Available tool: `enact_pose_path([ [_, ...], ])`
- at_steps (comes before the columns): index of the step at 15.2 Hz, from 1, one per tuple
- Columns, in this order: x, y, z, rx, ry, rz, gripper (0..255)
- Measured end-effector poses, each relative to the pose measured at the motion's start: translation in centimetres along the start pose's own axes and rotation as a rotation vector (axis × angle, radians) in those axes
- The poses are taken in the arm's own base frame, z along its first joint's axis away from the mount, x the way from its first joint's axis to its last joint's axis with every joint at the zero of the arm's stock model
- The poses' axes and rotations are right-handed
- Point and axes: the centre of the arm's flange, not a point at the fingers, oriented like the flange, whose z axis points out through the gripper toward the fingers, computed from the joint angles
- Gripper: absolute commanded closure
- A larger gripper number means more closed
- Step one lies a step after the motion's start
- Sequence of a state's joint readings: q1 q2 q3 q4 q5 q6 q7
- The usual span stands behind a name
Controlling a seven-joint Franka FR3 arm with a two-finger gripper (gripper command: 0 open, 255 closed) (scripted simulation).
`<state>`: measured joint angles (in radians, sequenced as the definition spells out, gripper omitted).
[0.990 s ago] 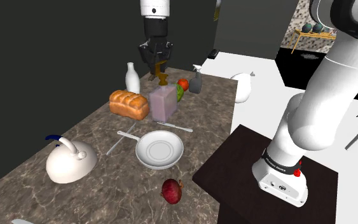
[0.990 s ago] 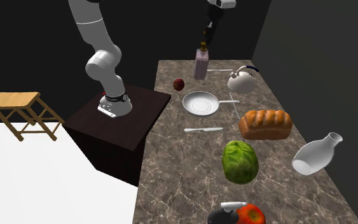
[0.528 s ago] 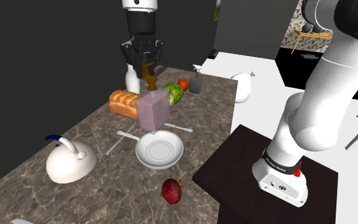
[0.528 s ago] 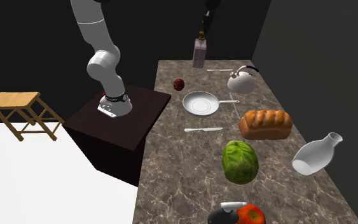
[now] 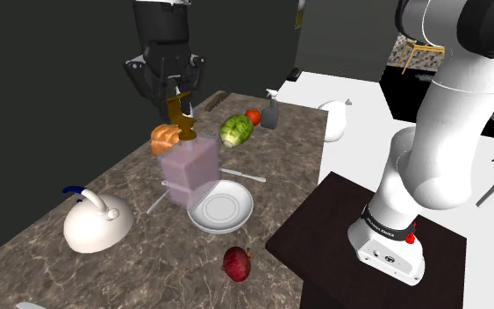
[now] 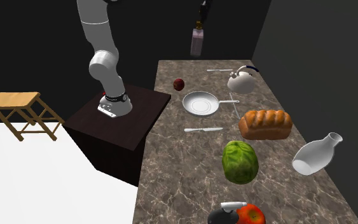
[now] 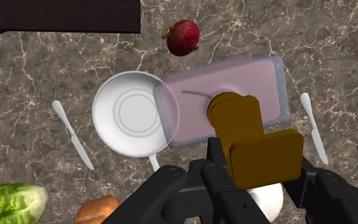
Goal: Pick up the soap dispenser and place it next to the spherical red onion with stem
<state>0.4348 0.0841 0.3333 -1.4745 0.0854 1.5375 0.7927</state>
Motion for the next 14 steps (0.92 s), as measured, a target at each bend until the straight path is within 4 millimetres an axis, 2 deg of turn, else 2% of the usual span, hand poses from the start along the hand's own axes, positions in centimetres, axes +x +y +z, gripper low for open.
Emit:
enact_pose_path([
  [2,-1.3,-2.5,-0.6,-0.001,0.0,-0.001,255],
  [4,-1.7,-4.1,0.1,0.0,0.0,0.001,255],
  [14,-1.4,-4.2,5.3,0.0,-0.001,0.002,255],
])
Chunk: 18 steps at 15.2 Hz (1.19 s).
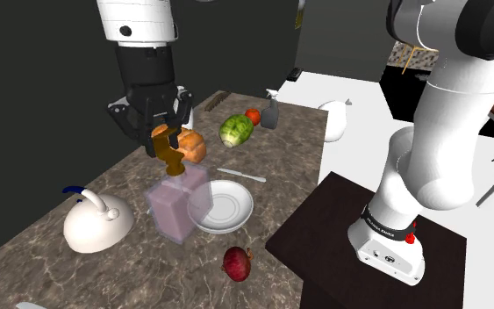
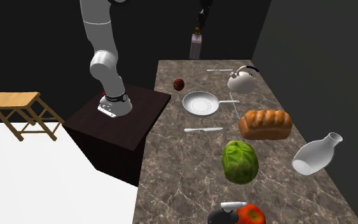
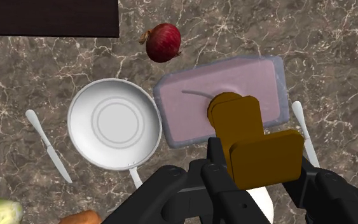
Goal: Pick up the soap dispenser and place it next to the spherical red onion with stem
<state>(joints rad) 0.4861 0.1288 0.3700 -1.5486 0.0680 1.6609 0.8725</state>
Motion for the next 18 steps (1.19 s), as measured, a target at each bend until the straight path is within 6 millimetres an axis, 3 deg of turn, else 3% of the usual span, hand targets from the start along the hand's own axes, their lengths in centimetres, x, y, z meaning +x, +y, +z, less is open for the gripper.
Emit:
enact_pose_path([
  [18,0.7,0.7,9.3,0.0,0.0,0.0,255],
])
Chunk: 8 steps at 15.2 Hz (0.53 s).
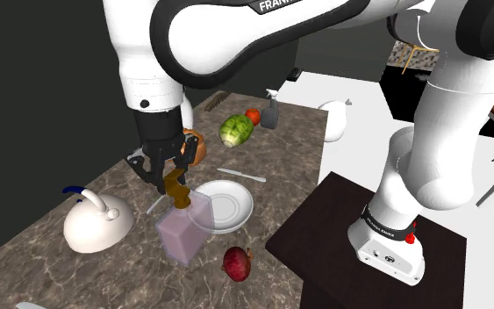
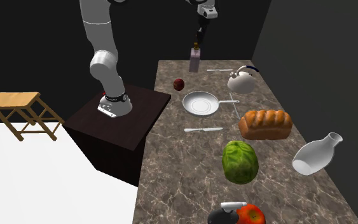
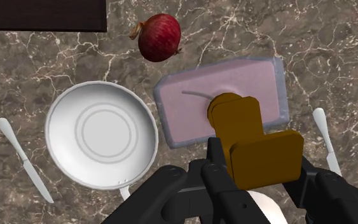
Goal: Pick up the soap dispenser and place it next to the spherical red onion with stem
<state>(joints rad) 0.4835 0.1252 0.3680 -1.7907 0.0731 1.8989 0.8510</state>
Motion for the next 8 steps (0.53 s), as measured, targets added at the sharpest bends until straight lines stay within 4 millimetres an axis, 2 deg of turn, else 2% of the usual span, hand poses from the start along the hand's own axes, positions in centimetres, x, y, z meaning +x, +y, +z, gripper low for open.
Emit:
enact_pose_path([
  [8,0.5,0.4,4.3,0.0,0.0,0.0,255],
])
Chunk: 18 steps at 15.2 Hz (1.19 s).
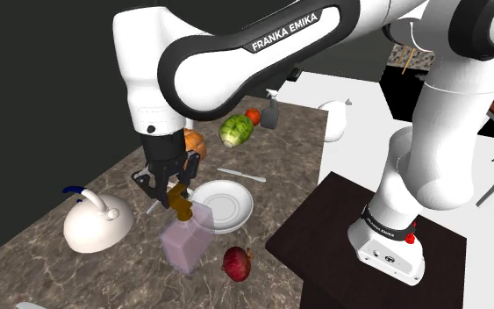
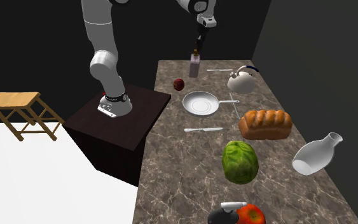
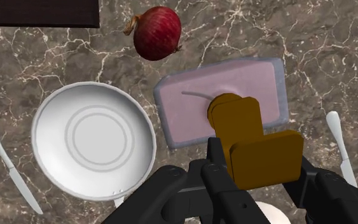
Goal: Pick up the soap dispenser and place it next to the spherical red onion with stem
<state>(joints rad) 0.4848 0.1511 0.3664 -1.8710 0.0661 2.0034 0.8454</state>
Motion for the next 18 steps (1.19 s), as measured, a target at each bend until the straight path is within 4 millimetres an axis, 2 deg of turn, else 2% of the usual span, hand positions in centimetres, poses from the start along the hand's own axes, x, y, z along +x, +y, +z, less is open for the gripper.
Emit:
enact_pose_path([
  [18,0.9,0.4,9.4,0.0,0.0,0.0,255],
])
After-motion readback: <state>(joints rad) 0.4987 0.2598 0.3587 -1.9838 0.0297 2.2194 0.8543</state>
